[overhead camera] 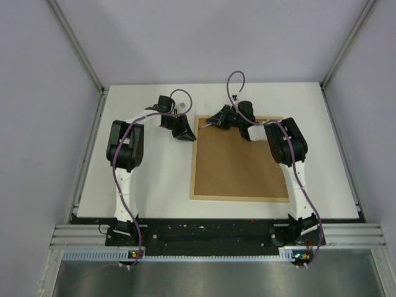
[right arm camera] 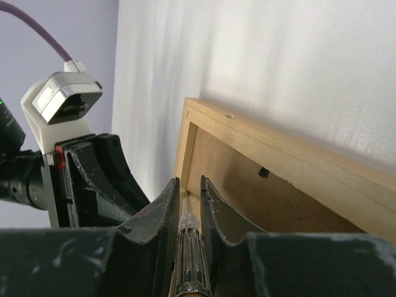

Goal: Take the photo out of the frame
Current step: Release the photo frame item from the photo frame.

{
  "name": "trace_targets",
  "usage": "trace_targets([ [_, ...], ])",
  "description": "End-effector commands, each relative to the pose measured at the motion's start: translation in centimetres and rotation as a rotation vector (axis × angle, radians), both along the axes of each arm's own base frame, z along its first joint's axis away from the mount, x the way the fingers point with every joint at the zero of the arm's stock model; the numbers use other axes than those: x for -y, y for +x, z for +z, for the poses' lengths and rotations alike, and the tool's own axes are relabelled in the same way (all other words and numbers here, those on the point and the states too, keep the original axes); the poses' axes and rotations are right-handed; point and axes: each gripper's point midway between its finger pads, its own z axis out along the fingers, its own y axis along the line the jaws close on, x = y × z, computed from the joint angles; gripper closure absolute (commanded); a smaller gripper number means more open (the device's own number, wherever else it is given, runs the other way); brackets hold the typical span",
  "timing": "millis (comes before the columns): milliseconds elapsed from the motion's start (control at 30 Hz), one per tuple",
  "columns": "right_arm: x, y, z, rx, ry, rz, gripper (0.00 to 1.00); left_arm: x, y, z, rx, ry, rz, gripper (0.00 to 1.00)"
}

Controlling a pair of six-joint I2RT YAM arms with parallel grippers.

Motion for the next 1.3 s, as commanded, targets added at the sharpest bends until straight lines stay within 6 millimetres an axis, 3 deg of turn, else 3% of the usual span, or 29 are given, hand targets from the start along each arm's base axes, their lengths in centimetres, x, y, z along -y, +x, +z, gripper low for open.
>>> trace_targets([
  [0, -4.8, -4.1, 0.3, -0.047, -0.155, 0.084, 1.00, 2.7, -0.6, -0.7, 0.029, 0.048, -0.026, 0.79],
  [100, -3.6, -4.4, -0.9, -0.081, -0.325, 0.045, 1.00, 2.1, -0.4, -0.9, 0.031, 0.089, -0.003, 0.77],
  [300, -3.9, -4.9, 0.8, -0.048, -0.492, 0.035, 1.00, 1.3, -0.3, -1.2, 0.033, 0.154, 0.030, 0.75],
  [633, -10.6, -6.0, 5.8, 0.106, -0.620, 0.069, 1.00, 2.0, -0.7, -0.4, 0.067, 0.186, 0.013, 0.74],
  [833, -12.1, -5.8, 7.8, 0.182, -0.665, 0.055, 1.00, 2.3, -0.8, 0.0, 0.081, 0.189, 0.004, 0.74],
  [933, -10.7, -4.7, 9.2, 0.185, -0.642, 0.048, 1.00, 2.2, -0.5, 0.6, 0.104, 0.194, 0.006, 0.74],
  [1033, -8.0, -3.3, 11.8, 0.150, -0.482, 0.105, 1.00, 1.7, -0.1, 1.4, 0.115, 0.181, 0.015, 0.74],
  [1167, -2.8, -2.1, 14.5, 0.157, -0.391, 0.115, 1.00, 1.4, 0.4, 2.5, 0.136, 0.169, 0.014, 0.73],
  [1267, 0.4, -2.6, 15.5, 0.162, -0.336, 0.144, 1.00, 1.2, 1.1, 3.6, 0.164, 0.178, 0.014, 0.67],
])
